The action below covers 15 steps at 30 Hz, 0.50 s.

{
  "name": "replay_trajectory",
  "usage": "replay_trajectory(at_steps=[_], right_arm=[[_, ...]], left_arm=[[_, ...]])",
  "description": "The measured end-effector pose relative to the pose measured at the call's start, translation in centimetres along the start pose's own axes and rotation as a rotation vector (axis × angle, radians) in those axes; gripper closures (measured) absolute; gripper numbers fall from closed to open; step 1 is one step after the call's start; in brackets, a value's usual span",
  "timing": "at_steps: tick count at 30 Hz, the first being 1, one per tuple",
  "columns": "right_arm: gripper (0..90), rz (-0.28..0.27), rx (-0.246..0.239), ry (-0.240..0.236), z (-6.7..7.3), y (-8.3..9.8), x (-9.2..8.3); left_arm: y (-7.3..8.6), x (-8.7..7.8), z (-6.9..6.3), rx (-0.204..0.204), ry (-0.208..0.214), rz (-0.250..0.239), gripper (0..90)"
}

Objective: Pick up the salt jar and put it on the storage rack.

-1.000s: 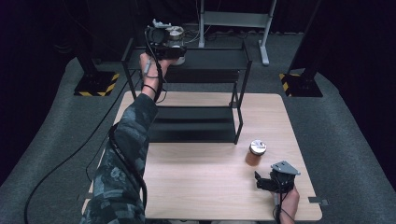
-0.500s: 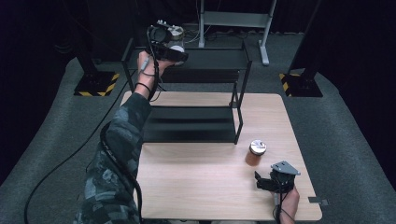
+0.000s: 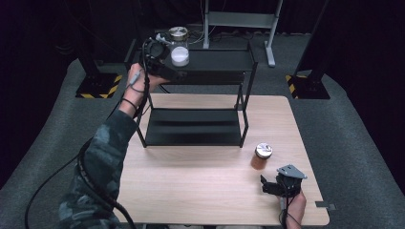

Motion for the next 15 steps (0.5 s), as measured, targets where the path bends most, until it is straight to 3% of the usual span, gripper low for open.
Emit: replay_trajectory(at_steps=[7, 15], right_arm=[[0.1, 0.005, 0.001, 0.003, 0.1, 0.0, 0.0], [0.1, 0.005, 0.005, 0.004, 0.0, 0.0, 0.0]], left_arm=[[4.3, -1.1, -2.6, 0.095, 0.008, 0.022, 0.0], [11.6, 0.5, -6.6, 0.159, 0.026, 0.069, 0.0]])
Point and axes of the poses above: each handheld gripper's, and its own axes: x roughly forward along the jaws, y roughly out of its underside, z roughly to its left, the point moved 10 cm from there along x, roughly forward along the jaws, and after that the axes turned 4 degrees about y, right-handed, at the moved point
